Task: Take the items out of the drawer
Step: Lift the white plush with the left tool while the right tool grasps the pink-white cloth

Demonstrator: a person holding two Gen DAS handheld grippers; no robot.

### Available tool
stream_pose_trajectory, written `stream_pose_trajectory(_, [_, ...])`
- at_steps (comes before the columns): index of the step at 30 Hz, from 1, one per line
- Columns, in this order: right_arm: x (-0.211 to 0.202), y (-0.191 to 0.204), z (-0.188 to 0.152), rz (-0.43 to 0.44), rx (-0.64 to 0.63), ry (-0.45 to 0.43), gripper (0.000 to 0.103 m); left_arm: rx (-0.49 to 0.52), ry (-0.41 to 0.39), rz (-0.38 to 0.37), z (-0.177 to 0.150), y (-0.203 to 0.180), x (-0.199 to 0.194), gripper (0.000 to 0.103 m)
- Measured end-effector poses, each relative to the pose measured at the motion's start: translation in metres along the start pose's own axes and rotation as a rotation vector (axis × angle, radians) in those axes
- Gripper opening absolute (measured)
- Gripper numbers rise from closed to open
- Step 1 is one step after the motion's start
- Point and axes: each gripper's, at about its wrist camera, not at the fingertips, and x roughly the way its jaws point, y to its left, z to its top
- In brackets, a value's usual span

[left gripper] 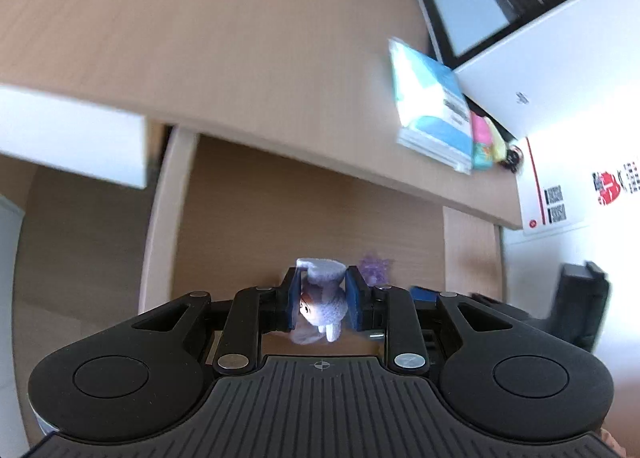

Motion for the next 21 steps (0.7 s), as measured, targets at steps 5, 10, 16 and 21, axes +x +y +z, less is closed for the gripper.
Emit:
stream_pose_trajectory(5, [0.049, 0.046, 0.006, -0.011, -0.148, 0.129, 0.098, -0.06, 0.017, -0.011, -0.004, 0.021, 0.003, 0.027])
stream_pose_trajectory(10, [0.074, 0.058, 0.005, -0.066, -0.221, 0.211, 0.047, 0.0, 0.03, -0.015, 0.005, 0.017, 0.007, 0.027])
stream_pose_trajectory(16, [0.047, 0.036, 0.001, -0.097, -0.182, 0.19, 0.023, 0.098, 0.052, -0.018, 0.013, -0.003, 0.017, 0.027])
stream_pose_trajectory(21, [-0.02, 0.002, 0.005, -0.097, -0.044, 0.041, 0.02, 0.178, 0.037, -0.098, 0.03, -0.032, 0.015, 0.027])
